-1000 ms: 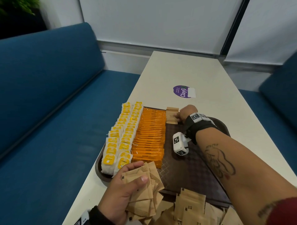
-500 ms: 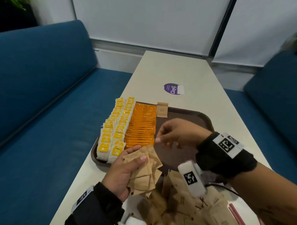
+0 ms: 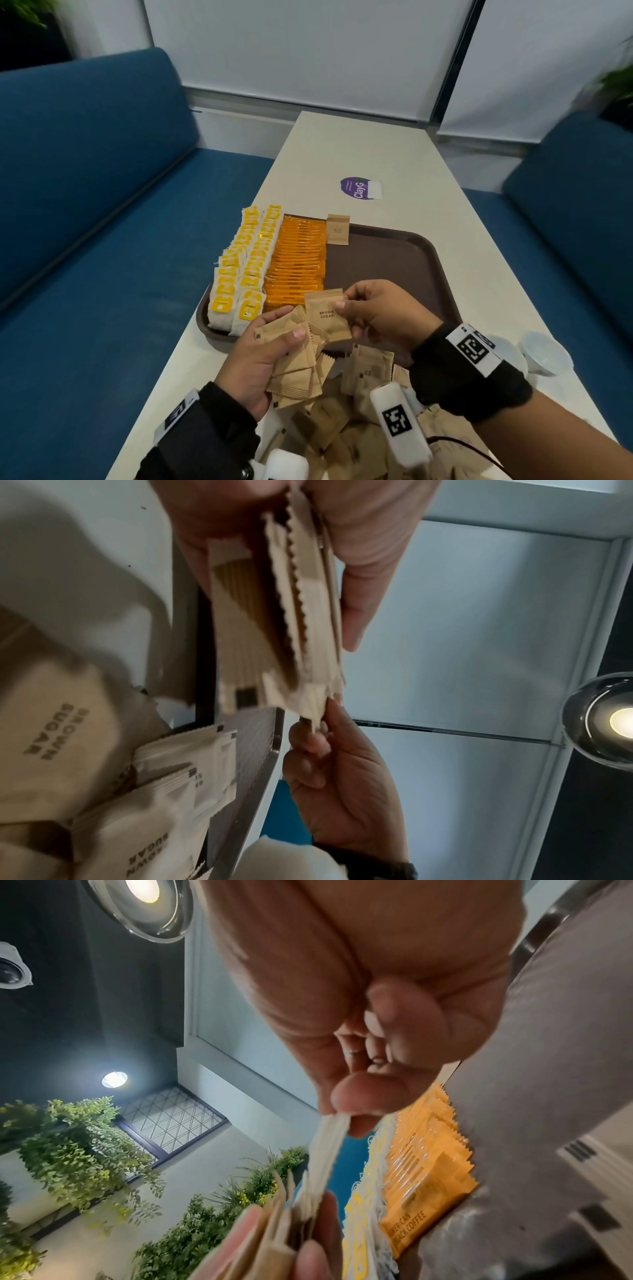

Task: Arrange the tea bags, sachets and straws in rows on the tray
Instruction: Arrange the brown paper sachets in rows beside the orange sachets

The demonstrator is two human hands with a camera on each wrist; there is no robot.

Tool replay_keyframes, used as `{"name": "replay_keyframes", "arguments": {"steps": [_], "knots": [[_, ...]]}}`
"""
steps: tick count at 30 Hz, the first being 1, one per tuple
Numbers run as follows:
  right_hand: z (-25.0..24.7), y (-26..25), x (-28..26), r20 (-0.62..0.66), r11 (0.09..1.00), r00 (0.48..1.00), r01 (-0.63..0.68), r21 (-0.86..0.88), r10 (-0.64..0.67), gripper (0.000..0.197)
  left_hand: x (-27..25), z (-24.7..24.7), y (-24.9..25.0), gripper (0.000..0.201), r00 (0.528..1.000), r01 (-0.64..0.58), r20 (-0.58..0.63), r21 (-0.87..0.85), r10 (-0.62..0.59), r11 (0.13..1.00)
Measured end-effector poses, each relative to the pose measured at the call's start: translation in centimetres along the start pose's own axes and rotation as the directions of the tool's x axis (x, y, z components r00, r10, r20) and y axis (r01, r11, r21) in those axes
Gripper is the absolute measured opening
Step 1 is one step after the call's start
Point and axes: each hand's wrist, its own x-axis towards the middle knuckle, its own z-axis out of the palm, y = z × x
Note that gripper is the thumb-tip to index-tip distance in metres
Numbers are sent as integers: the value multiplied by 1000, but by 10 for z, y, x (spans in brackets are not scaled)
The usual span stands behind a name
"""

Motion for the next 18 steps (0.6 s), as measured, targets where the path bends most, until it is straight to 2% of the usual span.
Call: {"name": "replay_keyframes", "arguments": {"steps": [4, 9, 12, 14, 18], "knots": [[-5, -6, 4, -45, 999, 998, 38, -7, -38, 11, 2, 0, 3, 51, 1000, -2, -5, -13, 2, 1000], [-35, -15, 42, -289, 993, 953, 70, -94, -95, 14, 7, -3, 5, 51, 1000, 4, -2, -36, -4, 999], [-61, -15, 86, -376, 996, 926, 14, -87, -46, 9, 11, -5, 5, 52, 1000, 4, -15, -25, -4, 1000], [-76, -17, 117, -402, 996, 916, -38, -81, 2, 17, 13, -5, 5, 53, 1000, 14, -13, -23, -14, 1000], [-91, -25, 161, -440, 978, 898, -99, -183, 8, 17, 17, -7, 5, 56, 999, 35, -40, -16, -36, 999]]}}
